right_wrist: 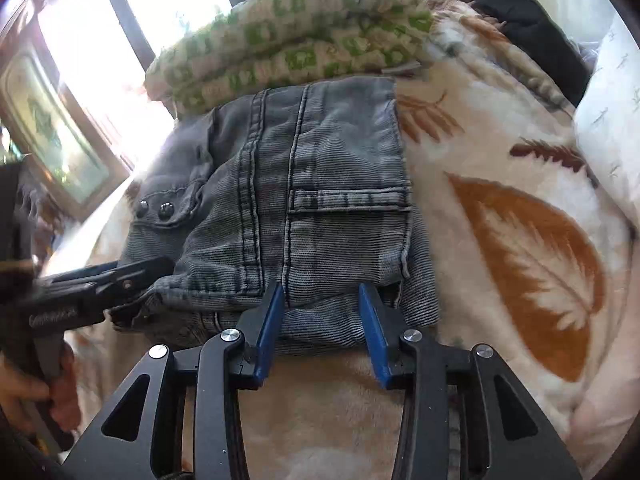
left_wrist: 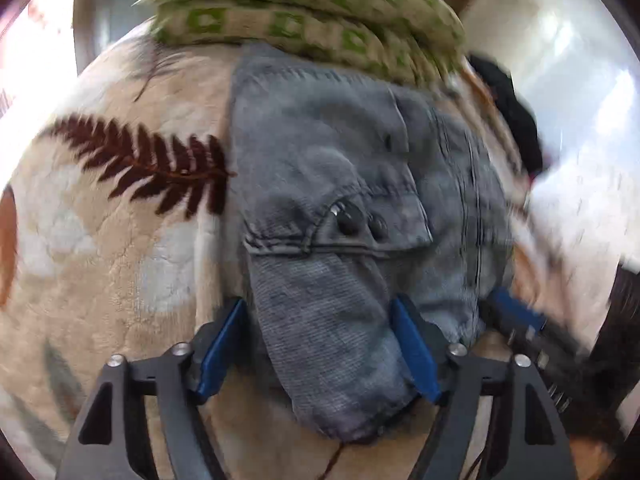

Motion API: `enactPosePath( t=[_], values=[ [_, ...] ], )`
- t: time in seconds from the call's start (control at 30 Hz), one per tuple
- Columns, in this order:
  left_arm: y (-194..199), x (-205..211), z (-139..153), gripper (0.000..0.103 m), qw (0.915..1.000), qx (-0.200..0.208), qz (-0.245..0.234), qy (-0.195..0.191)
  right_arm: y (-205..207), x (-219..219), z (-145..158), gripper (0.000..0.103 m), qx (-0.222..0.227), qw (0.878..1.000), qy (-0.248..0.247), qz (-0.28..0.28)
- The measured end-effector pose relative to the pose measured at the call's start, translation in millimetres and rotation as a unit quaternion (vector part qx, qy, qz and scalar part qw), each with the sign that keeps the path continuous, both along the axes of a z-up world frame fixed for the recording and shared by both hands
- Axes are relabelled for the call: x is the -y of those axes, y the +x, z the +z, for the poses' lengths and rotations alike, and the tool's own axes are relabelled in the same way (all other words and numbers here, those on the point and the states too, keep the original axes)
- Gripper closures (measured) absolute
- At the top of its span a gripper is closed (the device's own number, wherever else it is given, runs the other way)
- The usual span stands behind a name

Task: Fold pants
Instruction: 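Release the folded jeans and press them flat with both grippers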

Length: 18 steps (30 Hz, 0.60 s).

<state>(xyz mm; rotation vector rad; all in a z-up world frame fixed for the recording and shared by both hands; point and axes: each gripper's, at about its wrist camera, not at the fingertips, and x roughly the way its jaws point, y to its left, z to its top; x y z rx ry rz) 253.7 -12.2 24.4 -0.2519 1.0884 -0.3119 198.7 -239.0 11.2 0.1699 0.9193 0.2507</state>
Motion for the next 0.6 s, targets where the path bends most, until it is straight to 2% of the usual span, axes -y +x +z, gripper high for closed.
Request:
enactPosePath(
  t=[0.1,0.17,0.27,0.6],
  values=[
    [-1,6,11,0.027,0.9997,0.009,-0.004,0.021,4,9,13,0.065,-0.037,0.999,0.029,-0.009],
    [-11,4,22,0.028,0.9997,0.021,-0.001,0.013,-1,14,27,0.061,-0.032,0.998,0.051,-0.015],
    [-34,-6,33,0.027,0.9994,0.033,0.008,-0.006,-23,15,44,0.054,-0.018,0.998,0.06,-0.014],
    [-105,-27,36,0.027,0.9993,0.035,0.01,0.006,-97,-4,51,0.049,-0.014,0.999,0.042,-0.016]
  ],
)
